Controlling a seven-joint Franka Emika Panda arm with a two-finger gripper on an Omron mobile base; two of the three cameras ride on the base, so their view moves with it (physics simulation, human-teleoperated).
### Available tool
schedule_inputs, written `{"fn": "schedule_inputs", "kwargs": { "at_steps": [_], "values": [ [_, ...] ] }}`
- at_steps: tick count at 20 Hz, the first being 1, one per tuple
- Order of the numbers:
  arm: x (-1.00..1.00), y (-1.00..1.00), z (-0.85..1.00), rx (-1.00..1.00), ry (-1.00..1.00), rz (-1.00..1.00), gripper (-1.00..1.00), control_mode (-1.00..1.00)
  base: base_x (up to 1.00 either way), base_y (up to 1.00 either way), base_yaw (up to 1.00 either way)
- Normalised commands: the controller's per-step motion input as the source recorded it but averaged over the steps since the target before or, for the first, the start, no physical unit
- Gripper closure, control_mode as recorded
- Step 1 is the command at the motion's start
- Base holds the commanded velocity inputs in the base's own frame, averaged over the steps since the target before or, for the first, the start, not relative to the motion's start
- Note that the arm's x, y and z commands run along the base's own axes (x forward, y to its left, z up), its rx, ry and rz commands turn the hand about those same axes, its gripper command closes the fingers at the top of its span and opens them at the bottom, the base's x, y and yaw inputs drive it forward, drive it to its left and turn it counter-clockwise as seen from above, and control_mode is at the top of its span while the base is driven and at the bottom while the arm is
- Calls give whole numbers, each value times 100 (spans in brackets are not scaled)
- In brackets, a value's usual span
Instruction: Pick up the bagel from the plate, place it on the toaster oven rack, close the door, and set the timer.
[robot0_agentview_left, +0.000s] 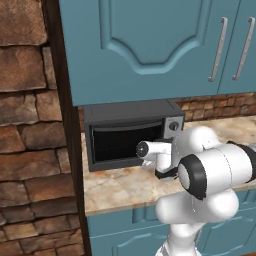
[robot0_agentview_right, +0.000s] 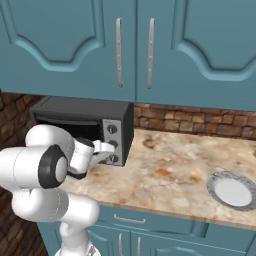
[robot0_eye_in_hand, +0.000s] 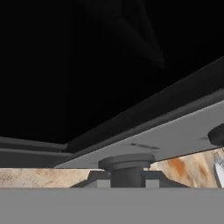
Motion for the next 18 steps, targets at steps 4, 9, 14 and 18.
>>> {"fn": "schedule_inputs", "kwargs": {
  "at_steps": [4,9,14,18],
  "values": [
    [13,0,-22,-7,1,0,100,-100,0,0,0],
    [3,-18,-12,-8,0,-1,100,-100,0,0,0],
    [0,-46,-1,-7,0,-2,100,-100,0,0,0],
    [0,-49,0,-5,0,-1,100,-100,0,0,0]
  ]
}}
